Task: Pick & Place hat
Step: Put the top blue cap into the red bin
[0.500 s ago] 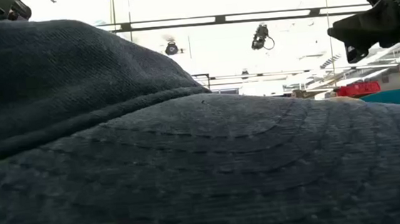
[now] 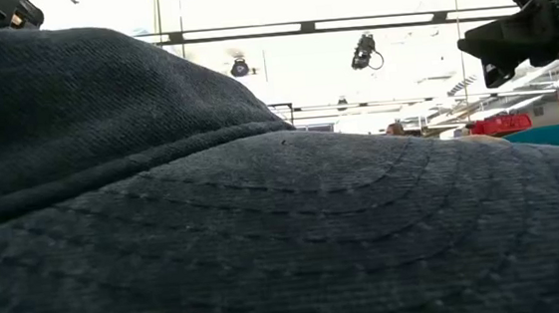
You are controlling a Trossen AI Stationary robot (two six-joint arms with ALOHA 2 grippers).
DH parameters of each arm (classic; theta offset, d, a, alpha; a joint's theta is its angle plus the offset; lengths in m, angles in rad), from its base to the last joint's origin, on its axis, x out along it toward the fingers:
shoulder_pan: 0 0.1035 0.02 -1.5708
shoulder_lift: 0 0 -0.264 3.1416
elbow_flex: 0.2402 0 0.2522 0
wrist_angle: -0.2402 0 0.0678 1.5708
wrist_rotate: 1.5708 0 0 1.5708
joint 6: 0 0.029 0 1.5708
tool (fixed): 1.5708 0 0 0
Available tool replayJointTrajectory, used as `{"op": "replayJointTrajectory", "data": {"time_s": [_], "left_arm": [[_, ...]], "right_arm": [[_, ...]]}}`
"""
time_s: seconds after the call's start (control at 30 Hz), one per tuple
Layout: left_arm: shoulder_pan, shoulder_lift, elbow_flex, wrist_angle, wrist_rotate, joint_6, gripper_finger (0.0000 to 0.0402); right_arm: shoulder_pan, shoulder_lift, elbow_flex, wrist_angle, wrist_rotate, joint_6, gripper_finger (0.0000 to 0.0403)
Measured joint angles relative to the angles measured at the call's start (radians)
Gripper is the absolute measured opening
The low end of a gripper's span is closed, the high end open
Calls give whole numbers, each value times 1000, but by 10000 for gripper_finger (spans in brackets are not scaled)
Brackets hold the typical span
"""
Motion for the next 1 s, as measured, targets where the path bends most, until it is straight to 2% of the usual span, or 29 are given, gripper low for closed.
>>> {"op": "replayJointTrajectory", "data": {"time_s": [0.13,0.27,0.47,0.6,0.73,0.83,1.0], "left_arm": [[0,0,0,3,0,-14,142],[0,0,0,17,-2,-93,142],[0,2,22,45,-5,-115,142],[0,35,109,27,-26,-100,142],[0,126,232,-97,-49,-97,142],[0,221,343,-220,-49,-105,142],[0,389,519,-414,-44,-105,142]], "right_arm": [[0,0,0,0,4,-74,79],[0,0,0,4,7,-45,79],[0,0,0,112,114,-62,79],[0,8,0,266,107,-107,79],[0,55,4,424,58,-158,85],[0,130,46,470,43,-204,104],[0,321,192,467,42,-205,148]]}}
